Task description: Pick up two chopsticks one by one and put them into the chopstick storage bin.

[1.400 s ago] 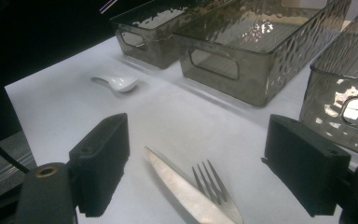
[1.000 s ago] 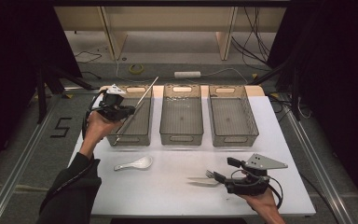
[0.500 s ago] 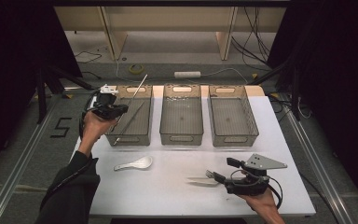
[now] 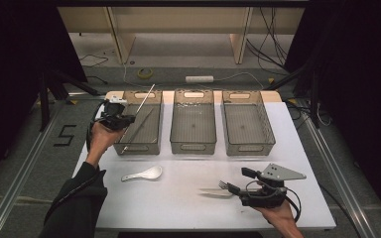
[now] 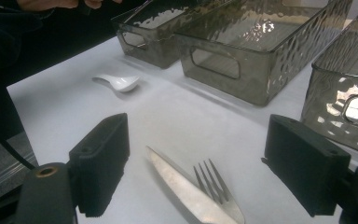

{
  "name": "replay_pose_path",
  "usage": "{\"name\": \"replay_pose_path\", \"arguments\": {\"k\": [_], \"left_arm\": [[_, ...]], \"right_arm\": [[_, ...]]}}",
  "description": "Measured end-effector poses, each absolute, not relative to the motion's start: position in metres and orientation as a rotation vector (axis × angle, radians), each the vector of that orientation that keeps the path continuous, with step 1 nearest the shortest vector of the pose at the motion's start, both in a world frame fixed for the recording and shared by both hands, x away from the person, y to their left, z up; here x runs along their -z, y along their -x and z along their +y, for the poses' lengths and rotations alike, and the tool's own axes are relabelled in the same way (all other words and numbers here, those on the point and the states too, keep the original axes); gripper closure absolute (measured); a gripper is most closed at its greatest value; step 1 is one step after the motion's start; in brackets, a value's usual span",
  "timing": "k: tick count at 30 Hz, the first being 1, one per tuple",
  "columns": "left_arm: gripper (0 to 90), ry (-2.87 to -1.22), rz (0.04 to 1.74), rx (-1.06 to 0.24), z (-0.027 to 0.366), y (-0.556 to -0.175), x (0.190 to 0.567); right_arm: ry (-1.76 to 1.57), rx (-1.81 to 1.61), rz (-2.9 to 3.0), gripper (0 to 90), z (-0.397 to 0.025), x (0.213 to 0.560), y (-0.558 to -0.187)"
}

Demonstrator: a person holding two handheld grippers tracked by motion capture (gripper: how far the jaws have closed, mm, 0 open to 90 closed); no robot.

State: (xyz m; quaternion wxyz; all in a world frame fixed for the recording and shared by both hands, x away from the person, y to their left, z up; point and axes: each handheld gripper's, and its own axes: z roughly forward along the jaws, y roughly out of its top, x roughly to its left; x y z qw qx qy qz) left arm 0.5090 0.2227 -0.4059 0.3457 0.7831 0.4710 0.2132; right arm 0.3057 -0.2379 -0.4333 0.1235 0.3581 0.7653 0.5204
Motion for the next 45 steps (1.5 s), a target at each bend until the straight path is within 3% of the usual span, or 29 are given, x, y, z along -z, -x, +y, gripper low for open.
{"name": "replay_pose_path", "arguments": {"k": [27, 38, 45], "left_arm": [[82.0, -2.046, 1.335, -0.543, 0.227, -0.512, 0.426], [49.8, -2.071, 1.295, -0.476, 0.223, -0.499, 0.405], [36.8, -2.149, 1.238, -0.415, 0.214, -0.484, 0.392]], "right_arm": [[-1.044, -1.518, 2.231, 23.1, -0.238, 0.432, -0.305], [-1.036, -1.517, 2.227, 23.1, -0.239, 0.431, -0.304], [-1.037, -1.523, 2.221, 23.1, -0.239, 0.43, -0.303]]}}
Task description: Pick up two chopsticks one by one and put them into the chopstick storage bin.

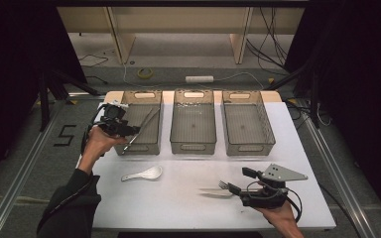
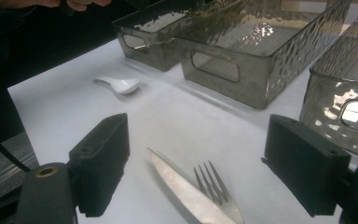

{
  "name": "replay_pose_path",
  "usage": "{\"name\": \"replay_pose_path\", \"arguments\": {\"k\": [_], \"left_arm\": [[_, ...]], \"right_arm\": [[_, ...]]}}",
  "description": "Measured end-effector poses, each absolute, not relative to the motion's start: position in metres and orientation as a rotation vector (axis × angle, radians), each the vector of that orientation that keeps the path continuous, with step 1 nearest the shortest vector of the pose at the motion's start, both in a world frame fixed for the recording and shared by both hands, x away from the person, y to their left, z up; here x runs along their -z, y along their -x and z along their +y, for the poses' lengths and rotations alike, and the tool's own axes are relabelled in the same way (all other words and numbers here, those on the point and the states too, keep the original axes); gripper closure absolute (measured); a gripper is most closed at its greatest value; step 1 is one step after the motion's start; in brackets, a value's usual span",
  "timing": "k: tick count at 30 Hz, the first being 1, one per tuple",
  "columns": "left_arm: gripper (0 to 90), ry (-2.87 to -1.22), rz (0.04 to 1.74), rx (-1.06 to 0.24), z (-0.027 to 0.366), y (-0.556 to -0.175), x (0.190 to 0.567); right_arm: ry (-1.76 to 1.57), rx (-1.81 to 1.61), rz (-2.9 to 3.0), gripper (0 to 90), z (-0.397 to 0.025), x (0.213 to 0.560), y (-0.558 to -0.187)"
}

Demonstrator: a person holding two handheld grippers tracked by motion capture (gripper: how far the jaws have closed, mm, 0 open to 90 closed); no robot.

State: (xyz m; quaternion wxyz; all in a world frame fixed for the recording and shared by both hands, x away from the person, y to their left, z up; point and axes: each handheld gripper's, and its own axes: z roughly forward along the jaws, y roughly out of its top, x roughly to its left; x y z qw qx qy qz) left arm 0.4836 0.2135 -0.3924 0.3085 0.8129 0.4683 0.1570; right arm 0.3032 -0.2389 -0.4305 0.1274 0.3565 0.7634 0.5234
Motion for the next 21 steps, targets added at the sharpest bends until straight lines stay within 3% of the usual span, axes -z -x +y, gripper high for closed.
{"name": "replay_pose_path", "arguments": {"k": [7, 21], "left_arm": [[28.9, -2.22, 1.154, -0.365, 0.204, -0.466, 0.383], [23.4, -2.36, 0.966, -0.26, 0.175, -0.434, 0.378]], "right_arm": [[-1.035, -1.521, 2.221, 23.1, -0.239, 0.43, -0.303], [-1.035, -1.521, 2.22, 23.1, -0.24, 0.43, -0.303]]}}
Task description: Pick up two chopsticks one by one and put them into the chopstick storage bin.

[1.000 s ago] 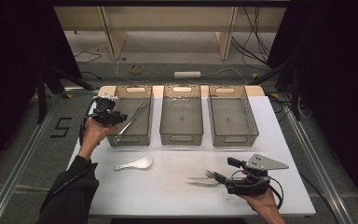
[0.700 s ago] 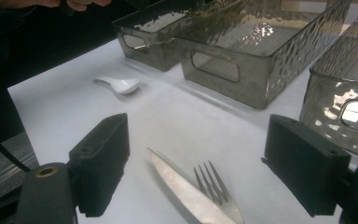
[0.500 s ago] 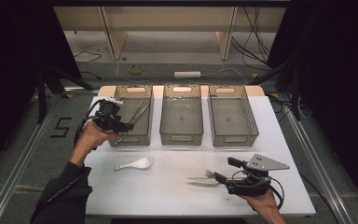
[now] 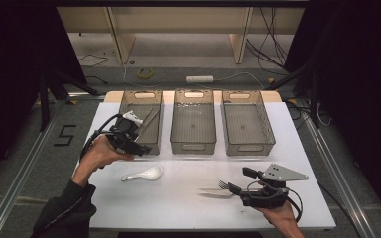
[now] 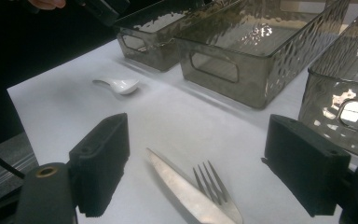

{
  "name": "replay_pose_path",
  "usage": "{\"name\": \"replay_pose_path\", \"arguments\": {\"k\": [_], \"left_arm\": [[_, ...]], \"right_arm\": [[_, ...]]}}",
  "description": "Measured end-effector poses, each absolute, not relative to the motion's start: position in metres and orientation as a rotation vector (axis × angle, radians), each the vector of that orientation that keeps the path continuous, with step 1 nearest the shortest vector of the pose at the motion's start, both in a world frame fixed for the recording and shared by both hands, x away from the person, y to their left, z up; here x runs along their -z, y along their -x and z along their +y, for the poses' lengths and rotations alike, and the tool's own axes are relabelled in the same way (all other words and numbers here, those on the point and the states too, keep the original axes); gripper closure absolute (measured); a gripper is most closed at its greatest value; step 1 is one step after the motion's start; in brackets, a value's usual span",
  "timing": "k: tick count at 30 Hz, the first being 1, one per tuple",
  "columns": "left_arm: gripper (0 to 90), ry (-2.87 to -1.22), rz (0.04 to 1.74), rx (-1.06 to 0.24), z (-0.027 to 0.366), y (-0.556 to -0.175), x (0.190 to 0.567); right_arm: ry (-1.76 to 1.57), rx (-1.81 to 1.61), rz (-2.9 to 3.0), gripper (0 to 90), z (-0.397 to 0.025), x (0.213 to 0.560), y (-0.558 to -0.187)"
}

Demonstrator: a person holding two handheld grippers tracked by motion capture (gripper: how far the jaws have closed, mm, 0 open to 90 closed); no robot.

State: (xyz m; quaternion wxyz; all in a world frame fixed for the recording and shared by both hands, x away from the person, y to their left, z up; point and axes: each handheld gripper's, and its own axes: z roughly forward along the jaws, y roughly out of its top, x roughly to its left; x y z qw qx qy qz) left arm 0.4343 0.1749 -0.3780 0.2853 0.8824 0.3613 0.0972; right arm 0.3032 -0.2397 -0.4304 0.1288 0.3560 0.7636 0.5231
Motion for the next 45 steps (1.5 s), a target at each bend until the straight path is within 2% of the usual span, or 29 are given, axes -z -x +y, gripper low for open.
{"name": "replay_pose_path", "arguments": {"k": [14, 21, 45], "left_arm": [[20.4, -2.446, 0.937, -0.168, 0.172, -0.425, 0.395], [20.2, -2.522, 0.928, -0.152, 0.17, -0.421, 0.406], [19.6, -2.575, 0.973, -0.146, 0.181, -0.414, 0.432]], "right_arm": [[-1.033, -1.525, 2.219, 23.0, -0.24, 0.43, -0.303], [-1.034, -1.527, 2.224, 22.9, -0.239, 0.431, -0.304], [-1.039, -1.541, 2.226, 22.9, -0.242, 0.433, -0.306]]}}
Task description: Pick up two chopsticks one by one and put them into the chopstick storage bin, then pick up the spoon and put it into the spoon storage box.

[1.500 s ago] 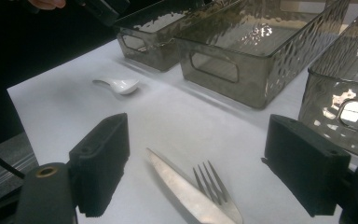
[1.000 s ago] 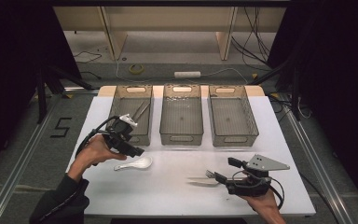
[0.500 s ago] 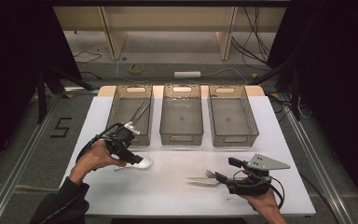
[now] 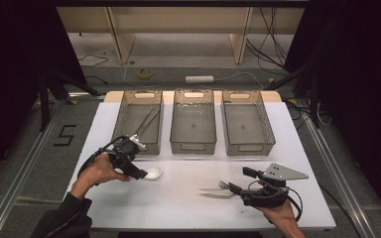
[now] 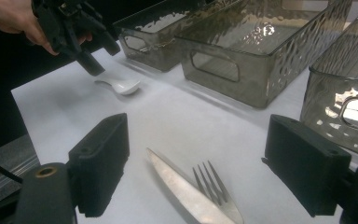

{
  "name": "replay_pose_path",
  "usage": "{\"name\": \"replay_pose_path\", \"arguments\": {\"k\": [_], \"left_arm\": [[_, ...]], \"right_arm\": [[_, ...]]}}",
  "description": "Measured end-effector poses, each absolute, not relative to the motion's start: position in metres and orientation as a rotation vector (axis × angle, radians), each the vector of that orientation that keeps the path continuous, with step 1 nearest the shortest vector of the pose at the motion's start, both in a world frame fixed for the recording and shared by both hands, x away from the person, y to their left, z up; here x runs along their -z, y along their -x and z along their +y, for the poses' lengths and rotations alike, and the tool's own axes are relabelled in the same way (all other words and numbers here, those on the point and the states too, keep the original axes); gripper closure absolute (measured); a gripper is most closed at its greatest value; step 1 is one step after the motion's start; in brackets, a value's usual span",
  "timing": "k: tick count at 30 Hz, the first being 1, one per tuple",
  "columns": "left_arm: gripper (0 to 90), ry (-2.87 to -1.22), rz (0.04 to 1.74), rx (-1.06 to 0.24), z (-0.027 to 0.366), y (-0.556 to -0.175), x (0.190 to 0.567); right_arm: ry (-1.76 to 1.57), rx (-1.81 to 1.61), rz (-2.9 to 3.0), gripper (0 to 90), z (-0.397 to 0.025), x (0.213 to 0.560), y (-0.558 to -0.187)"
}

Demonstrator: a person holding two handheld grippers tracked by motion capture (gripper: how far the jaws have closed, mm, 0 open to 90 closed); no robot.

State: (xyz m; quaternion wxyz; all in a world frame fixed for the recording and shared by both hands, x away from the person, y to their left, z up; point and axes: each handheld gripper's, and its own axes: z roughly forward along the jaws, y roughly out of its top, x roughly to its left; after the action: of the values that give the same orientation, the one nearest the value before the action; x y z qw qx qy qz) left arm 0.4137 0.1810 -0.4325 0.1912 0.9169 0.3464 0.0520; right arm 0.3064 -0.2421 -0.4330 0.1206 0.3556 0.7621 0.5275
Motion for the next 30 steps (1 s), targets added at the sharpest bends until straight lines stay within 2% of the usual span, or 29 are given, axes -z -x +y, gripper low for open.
{"name": "replay_pose_path", "arguments": {"k": [19, 24, 30], "left_arm": [[21.5, -2.646, 0.987, -0.136, 0.187, -0.413, 0.448], [24.1, -2.668, 0.982, -0.124, 0.186, -0.413, 0.451], [31.4, -2.698, 0.959, -0.121, 0.186, -0.412, 0.455]], "right_arm": [[-1.039, -1.536, 2.233, 22.9, -0.24, 0.433, -0.307], [-1.041, -1.541, 2.236, 22.8, -0.241, 0.434, -0.308], [-1.036, -1.542, 2.237, 22.8, -0.24, 0.433, -0.308]]}}
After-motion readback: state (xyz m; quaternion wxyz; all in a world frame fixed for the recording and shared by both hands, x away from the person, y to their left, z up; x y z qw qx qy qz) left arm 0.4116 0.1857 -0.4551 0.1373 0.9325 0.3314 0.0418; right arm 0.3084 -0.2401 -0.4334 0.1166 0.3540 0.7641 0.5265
